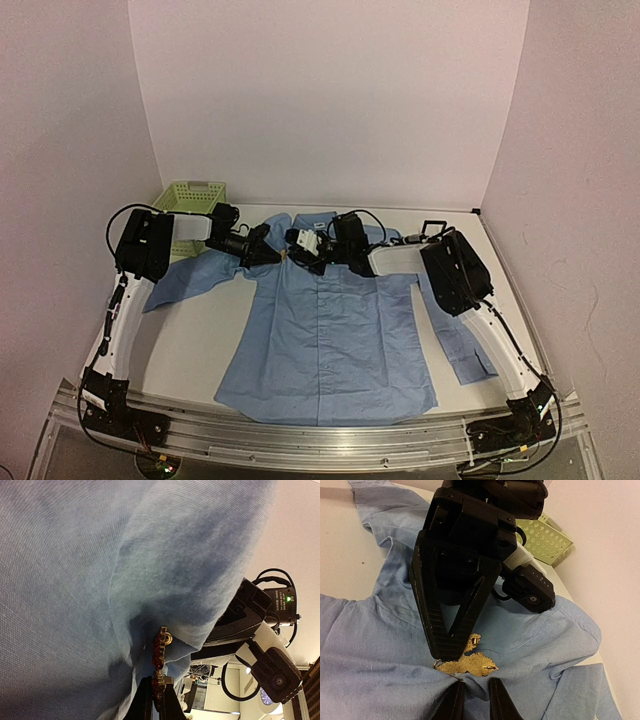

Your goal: Pin the brooch onto the clothing

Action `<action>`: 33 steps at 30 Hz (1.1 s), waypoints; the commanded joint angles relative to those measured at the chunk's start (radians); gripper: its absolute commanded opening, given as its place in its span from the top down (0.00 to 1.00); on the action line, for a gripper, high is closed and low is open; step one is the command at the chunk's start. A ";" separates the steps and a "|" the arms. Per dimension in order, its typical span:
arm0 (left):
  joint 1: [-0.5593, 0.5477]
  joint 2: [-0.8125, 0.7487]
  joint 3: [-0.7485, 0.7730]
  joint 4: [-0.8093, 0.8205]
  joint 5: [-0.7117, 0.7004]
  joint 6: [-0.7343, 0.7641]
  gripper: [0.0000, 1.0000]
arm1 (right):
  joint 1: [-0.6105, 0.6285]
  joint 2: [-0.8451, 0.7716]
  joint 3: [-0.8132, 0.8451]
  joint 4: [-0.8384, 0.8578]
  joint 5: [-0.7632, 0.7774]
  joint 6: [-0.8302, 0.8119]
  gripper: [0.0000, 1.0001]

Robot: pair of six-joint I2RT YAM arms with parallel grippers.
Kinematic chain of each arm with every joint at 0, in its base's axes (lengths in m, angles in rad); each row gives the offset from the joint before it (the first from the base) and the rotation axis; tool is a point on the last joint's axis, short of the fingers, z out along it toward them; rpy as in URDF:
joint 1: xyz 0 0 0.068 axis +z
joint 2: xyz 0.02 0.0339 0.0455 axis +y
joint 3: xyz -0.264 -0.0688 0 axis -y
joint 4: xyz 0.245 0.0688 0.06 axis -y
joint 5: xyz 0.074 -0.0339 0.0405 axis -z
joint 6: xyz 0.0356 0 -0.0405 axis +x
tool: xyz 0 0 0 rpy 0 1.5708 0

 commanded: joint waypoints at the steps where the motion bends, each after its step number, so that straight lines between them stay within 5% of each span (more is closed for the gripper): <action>1: -0.017 0.103 -0.052 -0.129 -0.106 -0.016 1.00 | 0.019 0.019 0.034 0.014 -0.056 0.032 0.82; 16: -0.028 0.101 -0.019 -0.159 -0.115 0.047 1.00 | 0.036 0.078 0.117 -0.076 0.007 0.069 0.88; 33: -0.038 0.106 0.045 -0.181 -0.118 0.305 1.00 | 0.055 0.118 0.184 -0.215 0.179 0.006 0.94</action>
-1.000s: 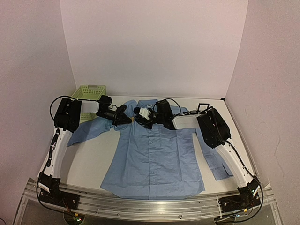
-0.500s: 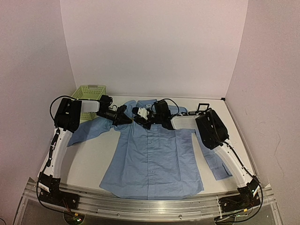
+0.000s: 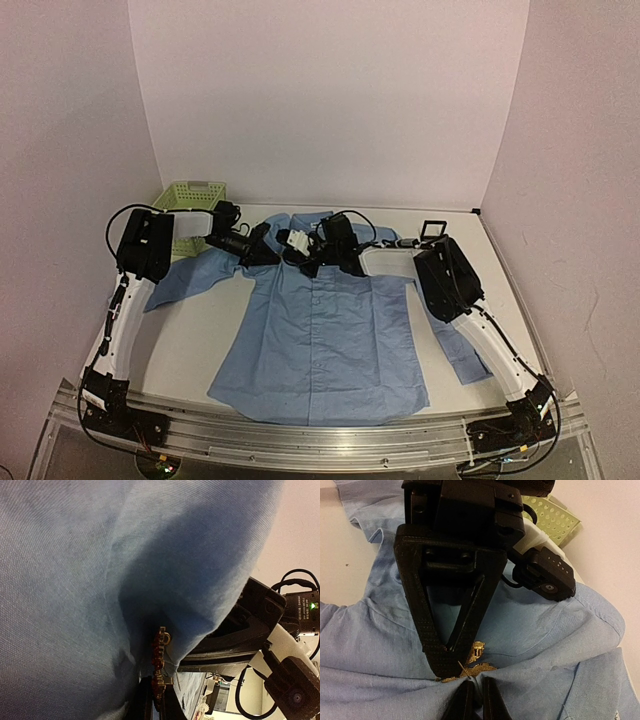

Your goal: Pin the brooch onto the clothing

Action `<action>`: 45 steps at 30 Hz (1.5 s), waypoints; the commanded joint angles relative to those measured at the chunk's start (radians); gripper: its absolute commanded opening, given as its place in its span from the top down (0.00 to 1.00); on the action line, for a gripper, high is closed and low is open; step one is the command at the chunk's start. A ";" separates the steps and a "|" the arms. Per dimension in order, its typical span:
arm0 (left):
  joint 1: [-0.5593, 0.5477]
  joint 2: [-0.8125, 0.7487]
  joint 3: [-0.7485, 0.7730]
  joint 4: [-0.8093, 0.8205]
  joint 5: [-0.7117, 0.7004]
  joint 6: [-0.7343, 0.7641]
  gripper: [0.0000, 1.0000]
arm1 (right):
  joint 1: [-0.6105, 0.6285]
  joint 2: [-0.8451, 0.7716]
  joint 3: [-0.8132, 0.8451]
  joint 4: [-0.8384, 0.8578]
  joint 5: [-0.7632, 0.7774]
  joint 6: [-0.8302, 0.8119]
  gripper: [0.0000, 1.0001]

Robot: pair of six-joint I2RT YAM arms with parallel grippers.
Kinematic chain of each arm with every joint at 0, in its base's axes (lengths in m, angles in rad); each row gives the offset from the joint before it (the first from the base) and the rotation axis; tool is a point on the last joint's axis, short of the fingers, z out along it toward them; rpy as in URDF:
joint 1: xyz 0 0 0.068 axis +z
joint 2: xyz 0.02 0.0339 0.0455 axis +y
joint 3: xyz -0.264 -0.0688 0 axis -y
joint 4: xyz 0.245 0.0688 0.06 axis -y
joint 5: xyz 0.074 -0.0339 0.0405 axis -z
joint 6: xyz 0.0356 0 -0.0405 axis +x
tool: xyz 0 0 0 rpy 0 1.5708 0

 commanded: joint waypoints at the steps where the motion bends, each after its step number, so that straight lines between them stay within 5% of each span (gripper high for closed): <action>1: -0.030 0.101 -0.024 -0.034 -0.006 0.146 1.00 | 0.024 0.035 0.016 -0.067 0.095 -0.064 0.94; 14: -0.023 0.101 -0.047 -0.005 0.035 0.217 0.97 | 0.030 0.035 0.013 -0.103 0.090 -0.128 0.97; 21: -0.022 0.091 -0.007 -0.113 -0.006 0.470 0.79 | 0.030 0.042 0.016 -0.108 0.126 -0.124 0.98; 30: -0.012 0.080 0.006 -0.118 0.057 0.513 0.69 | 0.031 0.045 0.020 -0.117 0.139 -0.126 0.99; 37: 0.000 0.012 -0.080 -0.084 0.059 0.469 0.53 | 0.030 0.043 0.017 -0.130 0.139 -0.135 0.99; 45: 0.031 -0.015 -0.141 0.052 -0.048 0.073 0.53 | 0.030 0.040 0.014 -0.138 0.132 -0.139 1.00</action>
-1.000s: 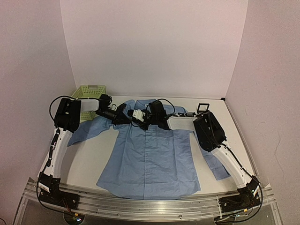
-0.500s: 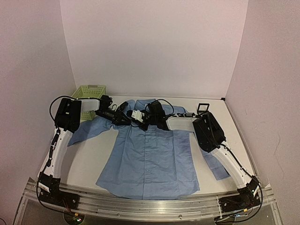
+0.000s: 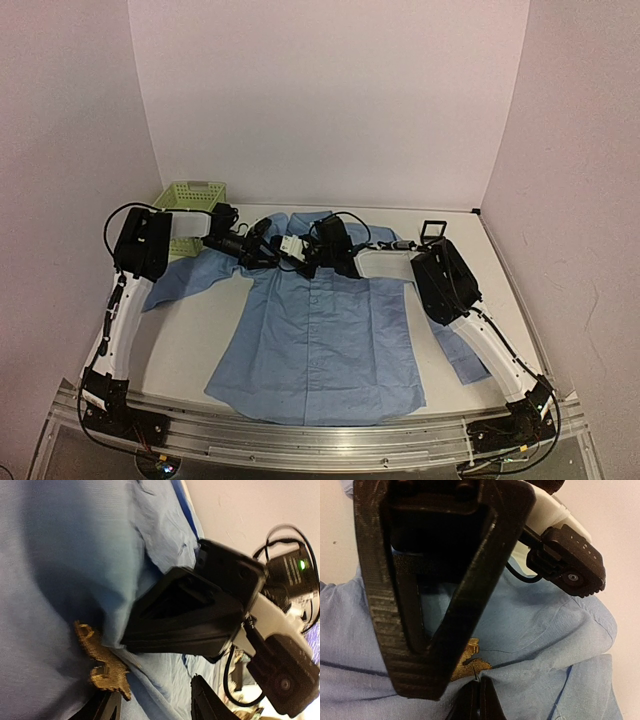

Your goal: Pin the brooch onto the clothing

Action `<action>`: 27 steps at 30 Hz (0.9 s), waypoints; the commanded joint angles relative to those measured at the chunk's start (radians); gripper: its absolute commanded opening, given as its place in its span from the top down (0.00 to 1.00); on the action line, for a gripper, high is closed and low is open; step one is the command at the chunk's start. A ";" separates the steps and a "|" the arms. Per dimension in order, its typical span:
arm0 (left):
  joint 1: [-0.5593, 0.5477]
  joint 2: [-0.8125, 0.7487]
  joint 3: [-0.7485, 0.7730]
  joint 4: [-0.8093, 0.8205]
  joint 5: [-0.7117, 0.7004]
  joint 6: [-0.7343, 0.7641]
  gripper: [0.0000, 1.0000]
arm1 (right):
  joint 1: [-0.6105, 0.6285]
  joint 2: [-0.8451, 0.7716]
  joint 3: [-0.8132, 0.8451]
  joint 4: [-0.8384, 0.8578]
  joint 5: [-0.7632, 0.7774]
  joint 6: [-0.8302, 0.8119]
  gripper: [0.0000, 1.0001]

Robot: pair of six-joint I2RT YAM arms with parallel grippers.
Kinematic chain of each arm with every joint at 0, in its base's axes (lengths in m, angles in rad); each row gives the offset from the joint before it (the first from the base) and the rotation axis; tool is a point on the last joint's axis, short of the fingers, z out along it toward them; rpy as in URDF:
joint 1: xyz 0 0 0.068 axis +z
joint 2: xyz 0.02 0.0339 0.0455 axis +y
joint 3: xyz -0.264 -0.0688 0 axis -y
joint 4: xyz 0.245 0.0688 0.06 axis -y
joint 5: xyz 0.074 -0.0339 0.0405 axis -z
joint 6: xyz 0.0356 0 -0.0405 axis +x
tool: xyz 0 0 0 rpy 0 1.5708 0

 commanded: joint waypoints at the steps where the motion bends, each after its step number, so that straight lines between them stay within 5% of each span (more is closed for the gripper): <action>1: 0.018 0.001 -0.101 0.091 -0.133 -0.255 0.54 | 0.005 0.038 0.001 -0.109 0.017 -0.006 1.00; 6: 0.018 -0.027 -0.117 0.149 -0.116 -0.356 0.60 | 0.004 0.038 0.003 -0.113 0.016 -0.006 1.00; 12: 0.021 -0.062 -0.154 0.153 -0.120 -0.370 0.81 | 0.005 0.039 0.004 -0.116 0.018 -0.008 1.00; 20: 0.023 -0.083 -0.159 0.211 -0.053 -0.389 0.75 | 0.004 0.038 -0.002 -0.118 0.023 -0.012 1.00; 27: 0.032 -0.042 -0.118 0.096 -0.153 -0.407 0.90 | 0.004 0.036 -0.003 -0.120 0.027 -0.012 1.00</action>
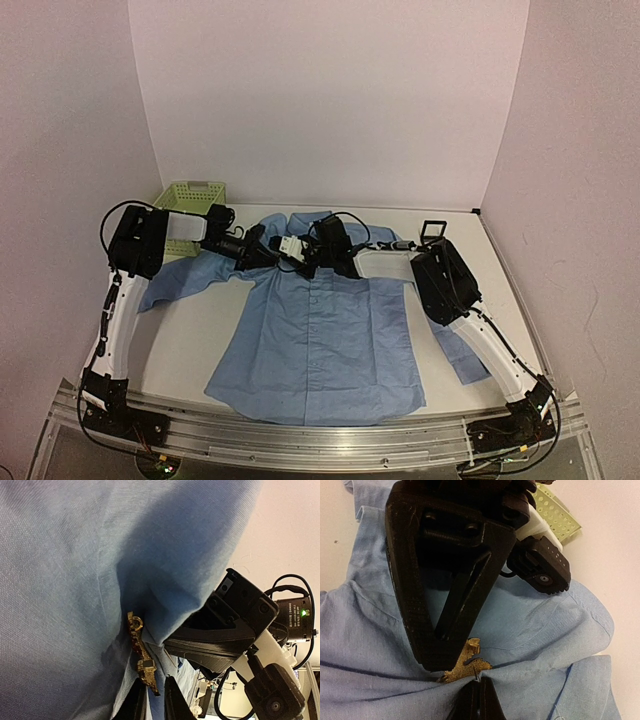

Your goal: Pin the brooch onto the clothing

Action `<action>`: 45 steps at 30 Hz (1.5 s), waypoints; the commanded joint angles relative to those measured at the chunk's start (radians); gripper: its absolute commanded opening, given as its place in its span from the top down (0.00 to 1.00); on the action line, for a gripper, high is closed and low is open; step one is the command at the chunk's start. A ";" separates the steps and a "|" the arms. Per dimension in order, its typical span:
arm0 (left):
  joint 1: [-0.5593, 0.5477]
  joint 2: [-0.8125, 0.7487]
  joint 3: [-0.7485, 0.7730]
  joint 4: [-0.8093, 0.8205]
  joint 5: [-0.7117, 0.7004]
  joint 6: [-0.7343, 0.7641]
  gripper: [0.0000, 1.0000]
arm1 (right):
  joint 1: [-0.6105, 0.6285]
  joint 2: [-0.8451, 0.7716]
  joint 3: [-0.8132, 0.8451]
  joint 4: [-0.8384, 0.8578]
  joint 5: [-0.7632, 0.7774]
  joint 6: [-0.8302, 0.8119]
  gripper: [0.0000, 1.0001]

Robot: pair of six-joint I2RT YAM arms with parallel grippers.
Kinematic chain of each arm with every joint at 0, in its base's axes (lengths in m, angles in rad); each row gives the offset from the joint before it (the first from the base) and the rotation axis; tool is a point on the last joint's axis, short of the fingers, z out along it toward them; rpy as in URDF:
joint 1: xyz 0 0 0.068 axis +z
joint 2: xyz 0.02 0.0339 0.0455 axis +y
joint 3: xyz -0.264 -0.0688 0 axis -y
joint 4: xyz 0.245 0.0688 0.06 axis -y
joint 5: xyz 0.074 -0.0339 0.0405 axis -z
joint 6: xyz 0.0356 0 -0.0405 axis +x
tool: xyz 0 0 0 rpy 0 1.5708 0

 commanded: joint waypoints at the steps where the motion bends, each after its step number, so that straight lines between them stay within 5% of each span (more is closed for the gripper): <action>1: 0.020 0.019 0.026 -0.102 -0.107 -0.024 0.92 | 0.005 0.035 -0.006 -0.115 0.022 -0.001 1.00; 6: 0.019 0.036 0.065 -0.089 -0.130 -0.015 1.00 | 0.004 0.035 -0.005 -0.115 0.019 -0.001 1.00; 33: -0.085 -0.001 0.230 -0.206 -0.090 0.352 1.00 | 0.010 0.035 0.015 -0.120 0.055 -0.027 1.00; 45: -0.119 -0.023 0.250 -0.234 -0.048 0.386 1.00 | 0.015 0.032 0.030 -0.120 0.062 -0.030 1.00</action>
